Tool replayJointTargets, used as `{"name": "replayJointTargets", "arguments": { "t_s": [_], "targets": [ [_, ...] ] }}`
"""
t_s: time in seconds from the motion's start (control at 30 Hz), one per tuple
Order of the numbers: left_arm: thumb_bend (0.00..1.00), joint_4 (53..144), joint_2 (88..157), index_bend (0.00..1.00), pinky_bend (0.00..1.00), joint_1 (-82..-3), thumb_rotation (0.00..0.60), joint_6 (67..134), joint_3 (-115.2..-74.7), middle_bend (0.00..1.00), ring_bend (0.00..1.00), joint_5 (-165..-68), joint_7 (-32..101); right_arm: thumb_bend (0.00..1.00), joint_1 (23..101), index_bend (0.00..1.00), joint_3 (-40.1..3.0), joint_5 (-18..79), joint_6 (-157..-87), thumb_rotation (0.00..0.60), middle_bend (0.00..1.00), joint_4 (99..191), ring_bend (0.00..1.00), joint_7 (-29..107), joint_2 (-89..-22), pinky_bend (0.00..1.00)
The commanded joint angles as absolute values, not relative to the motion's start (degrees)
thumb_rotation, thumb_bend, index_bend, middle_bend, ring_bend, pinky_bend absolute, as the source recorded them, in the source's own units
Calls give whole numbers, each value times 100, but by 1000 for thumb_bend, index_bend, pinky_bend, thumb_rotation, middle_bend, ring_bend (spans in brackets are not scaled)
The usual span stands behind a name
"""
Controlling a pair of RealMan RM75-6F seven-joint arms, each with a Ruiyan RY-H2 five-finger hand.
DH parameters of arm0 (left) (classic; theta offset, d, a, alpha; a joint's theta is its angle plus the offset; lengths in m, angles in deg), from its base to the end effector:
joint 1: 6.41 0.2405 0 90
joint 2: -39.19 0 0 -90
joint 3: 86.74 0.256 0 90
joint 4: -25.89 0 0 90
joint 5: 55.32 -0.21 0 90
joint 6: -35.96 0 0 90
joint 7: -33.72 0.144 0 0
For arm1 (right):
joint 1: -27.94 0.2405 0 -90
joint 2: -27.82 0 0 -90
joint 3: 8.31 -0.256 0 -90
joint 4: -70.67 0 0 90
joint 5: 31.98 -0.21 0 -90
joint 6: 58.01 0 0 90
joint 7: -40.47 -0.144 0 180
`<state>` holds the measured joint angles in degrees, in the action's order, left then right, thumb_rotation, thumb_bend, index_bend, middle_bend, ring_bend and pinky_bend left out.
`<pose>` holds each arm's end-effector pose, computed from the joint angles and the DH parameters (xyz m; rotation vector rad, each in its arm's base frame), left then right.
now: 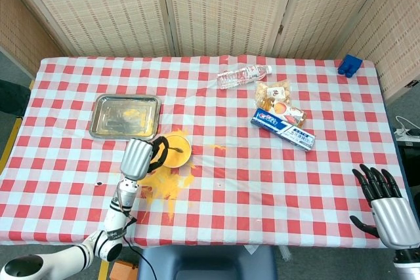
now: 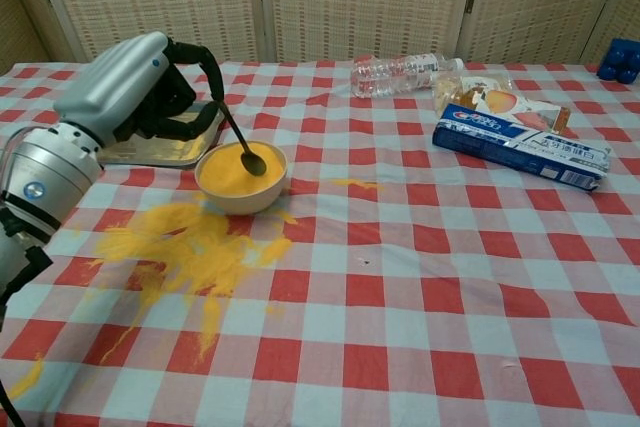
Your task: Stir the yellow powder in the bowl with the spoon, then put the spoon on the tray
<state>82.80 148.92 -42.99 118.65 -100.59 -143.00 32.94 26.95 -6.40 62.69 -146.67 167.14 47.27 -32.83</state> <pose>-0.1417 0.3338 -0.0294 -1.4922 -0.7091 -1.4820 -0.2999 -0.1312 0.1608 1.4996 -0.8415 0.8195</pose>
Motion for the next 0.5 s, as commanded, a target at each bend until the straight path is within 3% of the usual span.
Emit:
{"name": "replayJointTargets", "arguments": {
  "t_s": [0.03,0.5],
  "targets": [
    [638,8212,14912,851,1000,-4324,600,11906,-10053,1000,1000,-14326,3284,46,2695,0,-641,6266,-14666,600,0,16715,0,4729,-3282,0],
    [641,8762,14654,851,1000,-4012,600,12210,-9617,1000,1000,-14547,3504,46,2691,0,-594,6360,-14664,600,0,16717,0,4759,-3295,0]
  ]
}}
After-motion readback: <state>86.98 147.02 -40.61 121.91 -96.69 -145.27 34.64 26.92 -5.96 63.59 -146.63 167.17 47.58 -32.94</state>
